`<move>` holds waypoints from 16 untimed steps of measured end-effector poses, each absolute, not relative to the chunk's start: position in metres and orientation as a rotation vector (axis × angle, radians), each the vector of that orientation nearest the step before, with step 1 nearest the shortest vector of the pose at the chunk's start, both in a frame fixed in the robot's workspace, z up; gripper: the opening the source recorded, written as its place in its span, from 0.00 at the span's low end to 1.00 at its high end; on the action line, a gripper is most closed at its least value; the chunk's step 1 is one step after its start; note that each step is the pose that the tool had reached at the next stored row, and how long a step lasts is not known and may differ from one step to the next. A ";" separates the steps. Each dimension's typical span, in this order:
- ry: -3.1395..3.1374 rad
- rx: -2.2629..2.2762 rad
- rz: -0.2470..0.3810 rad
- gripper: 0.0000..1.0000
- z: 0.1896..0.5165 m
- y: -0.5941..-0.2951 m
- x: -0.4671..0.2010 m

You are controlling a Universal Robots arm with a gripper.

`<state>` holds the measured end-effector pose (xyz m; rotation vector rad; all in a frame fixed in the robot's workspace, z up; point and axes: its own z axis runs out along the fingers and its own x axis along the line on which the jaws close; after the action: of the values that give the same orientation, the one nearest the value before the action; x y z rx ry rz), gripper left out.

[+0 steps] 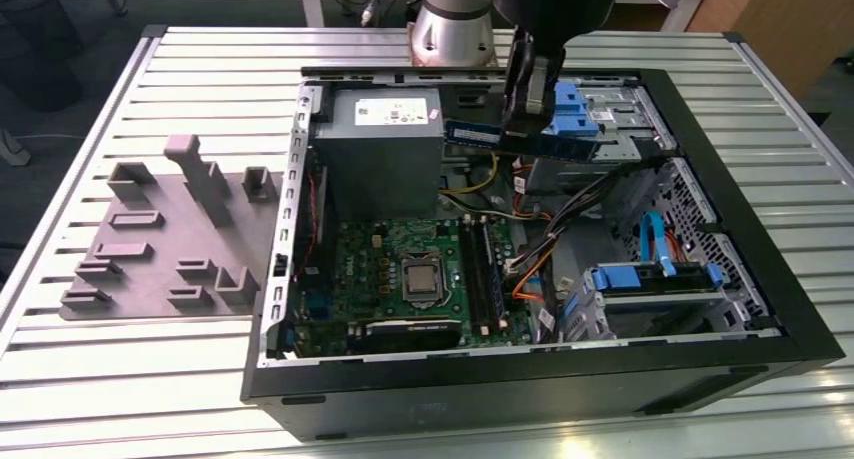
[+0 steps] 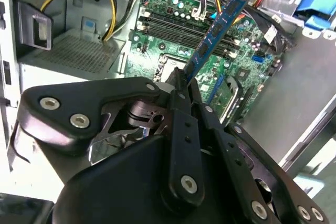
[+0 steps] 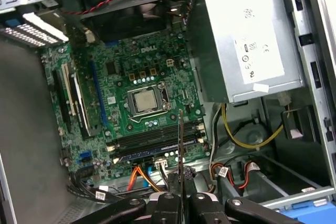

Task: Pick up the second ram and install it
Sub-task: 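Insert the second ram into the second slot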

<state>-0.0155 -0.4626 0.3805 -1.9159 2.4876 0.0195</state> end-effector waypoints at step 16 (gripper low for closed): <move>2.654 -1.677 0.018 0.14 0.377 -0.463 -0.016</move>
<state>-0.0155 -0.4626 0.3770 -1.6767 2.6537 0.0179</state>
